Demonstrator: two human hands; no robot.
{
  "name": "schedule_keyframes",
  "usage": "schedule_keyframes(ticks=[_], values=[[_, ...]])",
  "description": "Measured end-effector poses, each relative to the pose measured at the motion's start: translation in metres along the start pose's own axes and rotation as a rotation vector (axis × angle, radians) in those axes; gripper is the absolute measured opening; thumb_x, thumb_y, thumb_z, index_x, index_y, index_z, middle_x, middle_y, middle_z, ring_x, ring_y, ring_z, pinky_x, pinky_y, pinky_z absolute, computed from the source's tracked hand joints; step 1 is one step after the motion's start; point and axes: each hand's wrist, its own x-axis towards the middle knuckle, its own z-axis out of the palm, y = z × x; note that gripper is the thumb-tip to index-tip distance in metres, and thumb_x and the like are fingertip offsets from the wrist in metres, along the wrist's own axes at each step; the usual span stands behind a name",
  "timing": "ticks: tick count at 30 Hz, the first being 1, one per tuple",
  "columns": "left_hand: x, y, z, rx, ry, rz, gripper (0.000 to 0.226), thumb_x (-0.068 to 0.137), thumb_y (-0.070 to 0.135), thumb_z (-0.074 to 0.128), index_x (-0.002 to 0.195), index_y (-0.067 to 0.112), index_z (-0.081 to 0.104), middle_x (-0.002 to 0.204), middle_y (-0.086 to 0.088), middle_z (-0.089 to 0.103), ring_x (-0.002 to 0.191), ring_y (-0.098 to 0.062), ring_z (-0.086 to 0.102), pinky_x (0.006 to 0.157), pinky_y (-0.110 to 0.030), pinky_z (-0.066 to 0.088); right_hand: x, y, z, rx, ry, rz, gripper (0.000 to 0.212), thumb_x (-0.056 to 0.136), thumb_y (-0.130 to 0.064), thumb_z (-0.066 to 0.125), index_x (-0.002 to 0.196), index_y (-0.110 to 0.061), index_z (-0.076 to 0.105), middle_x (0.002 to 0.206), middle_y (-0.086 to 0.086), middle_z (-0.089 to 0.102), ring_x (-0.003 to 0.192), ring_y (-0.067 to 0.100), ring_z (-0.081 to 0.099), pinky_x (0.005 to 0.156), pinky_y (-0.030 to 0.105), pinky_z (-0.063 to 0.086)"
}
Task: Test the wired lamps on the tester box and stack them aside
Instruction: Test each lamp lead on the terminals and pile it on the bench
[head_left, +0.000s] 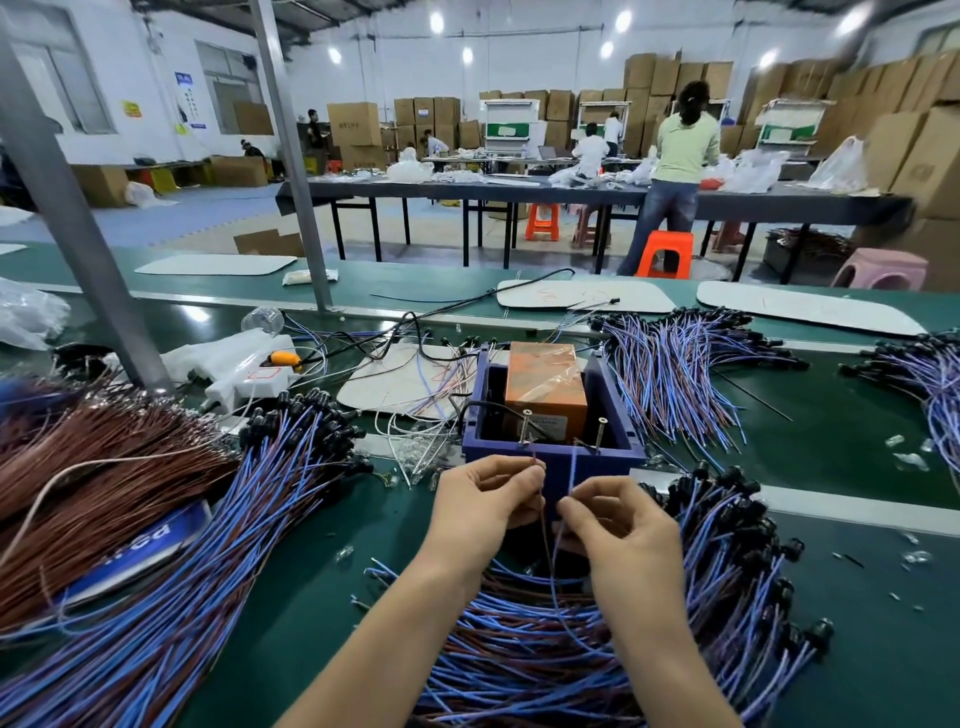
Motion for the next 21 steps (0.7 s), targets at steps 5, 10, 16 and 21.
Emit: schedule_keyframes(ticks=[5, 10, 16, 21], values=[[0.011, -0.007, -0.001, -0.03, 0.053, -0.071, 0.004, 0.085, 0.006, 0.068, 0.085, 0.006, 0.072, 0.065, -0.002, 0.069, 0.059, -0.011, 0.066, 0.06, -0.019, 0.054, 0.009, 0.012, -0.007, 0.056, 0.087, 0.059, 0.015, 0.086, -0.003, 0.068, 0.079, -0.016, 0.068, 0.067, 0.0, 0.07, 0.062, 0.014, 0.068, 0.061, 0.027, 0.057], [0.017, -0.01, -0.003, -0.03, 0.085, -0.085, 0.004, 0.084, 0.006, 0.069, 0.085, 0.006, 0.072, 0.065, -0.002, 0.069, 0.06, -0.011, 0.066, 0.058, -0.018, 0.053, 0.011, 0.018, -0.007, 0.022, 0.1, 0.048, 0.016, 0.086, -0.007, 0.068, 0.08, -0.021, 0.07, 0.069, -0.005, 0.071, 0.066, 0.012, 0.067, 0.067, 0.03, 0.057], [0.018, -0.008, -0.003, -0.003, 0.063, -0.068, 0.005, 0.084, 0.007, 0.069, 0.083, 0.009, 0.073, 0.068, -0.001, 0.071, 0.062, -0.01, 0.067, 0.059, -0.018, 0.053, 0.01, 0.021, -0.004, 0.038, 0.157, 0.014, 0.015, 0.086, -0.009, 0.068, 0.081, -0.023, 0.07, 0.075, -0.004, 0.071, 0.074, 0.018, 0.068, 0.071, 0.032, 0.054], [0.016, -0.009, -0.002, -0.017, 0.043, -0.077, 0.006, 0.085, 0.004, 0.067, 0.084, 0.008, 0.072, 0.067, -0.001, 0.069, 0.059, -0.008, 0.066, 0.058, -0.017, 0.053, 0.01, 0.021, -0.005, 0.08, 0.198, 0.0, 0.018, 0.086, -0.009, 0.069, 0.078, -0.025, 0.07, 0.071, -0.006, 0.07, 0.075, 0.019, 0.068, 0.072, 0.034, 0.056]])
